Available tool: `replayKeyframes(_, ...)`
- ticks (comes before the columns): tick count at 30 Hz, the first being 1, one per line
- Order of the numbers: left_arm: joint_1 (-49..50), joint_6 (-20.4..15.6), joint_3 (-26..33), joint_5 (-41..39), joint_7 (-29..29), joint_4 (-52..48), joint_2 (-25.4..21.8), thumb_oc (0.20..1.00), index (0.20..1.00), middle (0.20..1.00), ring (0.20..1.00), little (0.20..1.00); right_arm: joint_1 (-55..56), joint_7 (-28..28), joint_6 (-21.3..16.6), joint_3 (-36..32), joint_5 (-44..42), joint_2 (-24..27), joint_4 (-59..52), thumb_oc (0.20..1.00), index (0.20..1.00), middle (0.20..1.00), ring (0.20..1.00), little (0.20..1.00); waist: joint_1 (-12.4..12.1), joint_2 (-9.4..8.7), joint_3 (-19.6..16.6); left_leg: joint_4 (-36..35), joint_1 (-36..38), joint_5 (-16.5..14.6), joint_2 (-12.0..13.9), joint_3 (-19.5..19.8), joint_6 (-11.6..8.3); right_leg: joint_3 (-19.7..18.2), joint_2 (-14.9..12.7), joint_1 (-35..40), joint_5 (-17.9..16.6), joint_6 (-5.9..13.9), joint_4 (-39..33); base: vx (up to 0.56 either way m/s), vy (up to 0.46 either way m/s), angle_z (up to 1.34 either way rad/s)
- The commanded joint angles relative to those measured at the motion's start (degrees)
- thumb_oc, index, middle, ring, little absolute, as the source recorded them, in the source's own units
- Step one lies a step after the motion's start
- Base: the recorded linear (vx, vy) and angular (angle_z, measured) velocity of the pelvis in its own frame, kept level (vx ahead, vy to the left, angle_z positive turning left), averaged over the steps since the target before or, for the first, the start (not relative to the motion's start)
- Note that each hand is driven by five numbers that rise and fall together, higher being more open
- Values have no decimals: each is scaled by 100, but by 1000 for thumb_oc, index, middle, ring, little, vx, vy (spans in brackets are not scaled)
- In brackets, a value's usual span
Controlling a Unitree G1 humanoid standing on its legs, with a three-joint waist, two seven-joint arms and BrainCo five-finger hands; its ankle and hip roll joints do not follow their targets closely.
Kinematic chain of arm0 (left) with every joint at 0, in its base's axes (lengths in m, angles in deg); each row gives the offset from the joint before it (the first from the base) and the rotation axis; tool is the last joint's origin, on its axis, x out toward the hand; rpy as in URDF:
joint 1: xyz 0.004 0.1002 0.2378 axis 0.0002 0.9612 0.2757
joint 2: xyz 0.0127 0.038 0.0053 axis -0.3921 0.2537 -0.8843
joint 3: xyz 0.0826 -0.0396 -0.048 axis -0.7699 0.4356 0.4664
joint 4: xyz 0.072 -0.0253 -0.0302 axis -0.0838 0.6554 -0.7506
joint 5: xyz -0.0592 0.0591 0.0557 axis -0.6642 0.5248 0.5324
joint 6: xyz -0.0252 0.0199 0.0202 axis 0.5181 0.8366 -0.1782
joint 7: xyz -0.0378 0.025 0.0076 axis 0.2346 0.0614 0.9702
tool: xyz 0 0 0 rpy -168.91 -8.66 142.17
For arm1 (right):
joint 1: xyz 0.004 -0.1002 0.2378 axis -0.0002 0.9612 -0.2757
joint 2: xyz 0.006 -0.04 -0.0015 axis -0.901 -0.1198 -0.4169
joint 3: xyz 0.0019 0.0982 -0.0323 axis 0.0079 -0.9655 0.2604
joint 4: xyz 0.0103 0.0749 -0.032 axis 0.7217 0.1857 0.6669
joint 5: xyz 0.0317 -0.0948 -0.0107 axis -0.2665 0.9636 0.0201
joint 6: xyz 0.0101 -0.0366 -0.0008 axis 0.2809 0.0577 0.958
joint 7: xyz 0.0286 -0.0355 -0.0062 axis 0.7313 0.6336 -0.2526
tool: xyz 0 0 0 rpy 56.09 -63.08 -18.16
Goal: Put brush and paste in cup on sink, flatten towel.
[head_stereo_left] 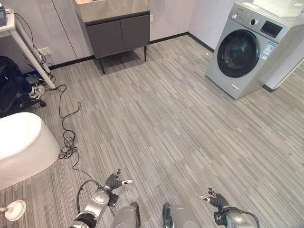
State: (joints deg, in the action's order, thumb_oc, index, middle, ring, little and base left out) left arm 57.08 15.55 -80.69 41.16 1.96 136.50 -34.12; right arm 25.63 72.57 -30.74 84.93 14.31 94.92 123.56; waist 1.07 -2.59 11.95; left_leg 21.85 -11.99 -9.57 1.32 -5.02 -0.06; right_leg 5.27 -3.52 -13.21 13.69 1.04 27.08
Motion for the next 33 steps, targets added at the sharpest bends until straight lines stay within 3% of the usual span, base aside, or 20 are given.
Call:
replayKeyframes(1, 26, -322, 193, -277, -109, 40, 39, 1000, 1000, 1000, 1000, 1000, -105, 17, -311, 121, 55, 327, -497, 1000, 1000, 1000, 1000, 1000, -12, -36, -231, -412, 497, 212, 35, 322, -105, -136, 49, 409, -732, 425, -1023, 161, -198, -14)
replayKeyframes(4, 137, -331, 257, -272, -83, 43, -2, 1000, 1000, 1000, 1000, 1000, 11, -39, -341, 103, 75, 377, -682, 1000, 1000, 1000, 1000, 1000, -52, -75, -305, -354, 491, 578, 146, 337, -221, -161, 242, 583, -812, 360, -1407, 168, -189, -32)
replayKeyframes(7, 69, -355, 265, -330, -47, 58, 4, 1000, 1000, 1000, 1000, 1000, 350, -172, -454, -19, -135, 513, -1252, 1000, 1000, 1000, 1000, 1000, -113, -143, -7, 1322, -383, 1519, 241, 605, -330, -154, 459, 1052, -916, 88, -1852, 140, -259, 3)
replayKeyframes(8, 13, -358, 261, -384, -87, 129, 57, 1000, 1000, 1000, 1000, 1000, 375, -169, -437, 22, -76, 553, -1306, 1000, 1000, 1000, 1000, 1000, -67, -158, 33, 1380, -566, 1523, 277, 505, -325, -82, 438, 1128, -863, 46, -1920, 187, -241, 34)
replayKeyframes(11, -21, -376, 273, -493, -76, 208, 114, 1000, 1000, 1000, 1000, 1000, 410, -160, -388, 75, 54, 600, -1348, 1000, 1000, 1000, 1000, 1000, -70, -147, 9, 942, -811, 1363, 159, 423, -342, -17, 400, 1252, -765, 64, -2018, 194, -65, 28)
replayKeyframes(13, 22, -394, 379, -714, -62, 341, 188, 1000, 1000, 1000, 1000, 1000, 440, -127, -378, 66, 207, 651, -1455, 1000, 1000, 1000, 1000, 1000, -132, -151, -89, -22, -1087, 1300, 180, 127, -317, 21, 398, 1413, -646, 138, -2180, 399, 4, 34)
replayKeyframes(14, 67, -413, 534, -1146, -73, 388, 259, 1000, 1000, 1000, 1000, 1000, 410, -124, -384, 159, 220, 623, -1425, 1000, 1000, 1000, 1000, 1000, -301, -70, -134, -1070, -1279, 1753, 178, 354, -382, -103, 544, 1648, -479, 193, -2212, 604, 46, 15)
replayKeyframes(17, 77, -415, 653, -1320, -127, 394, 251, 1000, 1000, 1000, 1000, 1000, 329, -95, -362, 283, 339, 597, -1349, 1000, 1000, 1000, 1000, 1000, -386, -98, -146, -1827, -1495, 2047, 309, 282, -484, -217, 533, 1973, -197, 214, -2253, 553, 47, -37)
replayKeyframes(18, 119, -396, 771, -1388, -156, 336, 237, 1000, 1000, 1000, 1000, 1000, 211, -61, -297, 376, 498, 571, -1220, 1000, 1000, 1000, 1000, 1000, -425, -70, -223, -2050, -1501, 2171, 463, -262, -498, -272, 498, 2219, -113, 253, -2274, 389, 69, -51)
replayKeyframes(19, 121, -396, 772, -1388, -156, 334, 235, 1000, 1000, 1000, 1000, 1000, 211, -60, -297, 378, 498, 569, -1219, 1000, 1000, 1000, 1000, 1000, -435, -82, -219, -2060, -1485, 2171, 459, -280, -497, -284, 485, 2224, -110, 256, -2273, 1128, 277, -45)
replayKeyframes(20, 412, -383, 998, -1291, -153, 121, 82, 1000, 1000, 1000, 1000, 1000, 172, -163, -186, 487, 742, 514, -1257, 1000, 1000, 1000, 1000, 1000, -588, -172, -439, -1836, -1410, 2294, 503, -828, -360, -410, 295, 2581, -5, 417, -2074, 1024, 292, -32)
replayKeyframes(21, 514, -383, 1024, -1349, -150, 111, 70, 1000, 1000, 1000, 1000, 1000, 227, -187, -171, 506, 750, 475, -1188, 1000, 1000, 1000, 1000, 1000, -644, -249, -552, -1589, -1440, 2226, 348, -694, -255, -383, 75, 2629, -273, 556, -1914, 1018, 292, -39)
replayKeyframes(22, 515, -382, 1024, -1349, -150, 110, 71, 1000, 1000, 1000, 1000, 1000, 228, -187, -172, 506, 750, 476, -1187, 1000, 1000, 1000, 1000, 1000, -651, -237, -565, -1584, -1457, 2228, 366, -692, -257, -392, 90, 2614, -285, 553, -1919, 765, 286, -55)
replayKeyframes(23, 640, -333, 1144, -1738, -74, 19, 72, 1000, 1000, 1000, 1000, 1000, 345, -109, -188, 356, 843, 418, -1237, 1000, 1000, 1000, 1000, 1000, -624, -391, -619, -1287, -1386, 1930, 91, -868, -92, -441, -259, 2476, -1472, 787, -1161, 698, 309, -74)
replayKeyframes(25, 817, -368, 1291, -1883, 52, -34, 51, 1000, 1000, 1000, 1000, 1000, 409, -131, -192, 196, 771, 393, -1327, 1000, 1000, 1000, 1000, 1000, -582, -353, -575, -1214, -1090, 1626, 11, -991, 72, -583, -373, 2102, -2462, 894, -423, 739, 366, -37)
replayKeyframes(26, 907, -359, 1363, -1913, 25, -127, 22, 1000, 1000, 1000, 1000, 1000, 472, -129, -203, 106, 744, 387, -1408, 1000, 1000, 1000, 1000, 1000, -552, -300, -545, -1274, -876, 1514, -100, -929, 149, -640, -325, 1937, -2691, 913, -103, 378, 208, 3)
replayKeyframes(29, 936, -371, 1499, -1901, 16, -227, -53, 1000, 1000, 1000, 1000, 1000, 617, -133, -202, -21, 749, 331, -1454, 1000, 1000, 1000, 1000, 1000, -408, -129, -504, -1669, -228, 1258, -358, -513, 320, -771, -12, 1276, -2582, 799, 364, 771, 292, 23)
replayKeyframes(31, 895, -376, 1551, -1886, 29, -91, -82, 1000, 1000, 1000, 1000, 1000, 656, -143, -215, -21, 771, 344, -1471, 1000, 1000, 1000, 1000, 1000, -257, -7, -446, -1890, 317, 1103, -420, -339, 326, -387, -93, 666, -2076, 696, 52, 428, 131, 53)
replayKeyframes(32, 895, -376, 1551, -1886, 29, -91, -81, 1000, 1000, 1000, 1000, 1000, 656, -143, -214, -20, 771, 345, -1472, 1000, 1000, 1000, 1000, 1000, -250, -1, -450, -1892, 311, 1108, -416, -332, 325, -378, -89, 665, -2083, 693, 44, 456, 82, 33)
replayKeyframes(33, 876, -359, 1552, -1887, 9, -55, -69, 1000, 1000, 1000, 1000, 1000, 677, -173, -207, -8, 815, 392, -1549, 1000, 1000, 1000, 1000, 1000, -130, 103, -397, -1923, 629, 1026, -411, -157, 307, -239, 55, 286, -1560, 614, -98, 630, 62, 23)
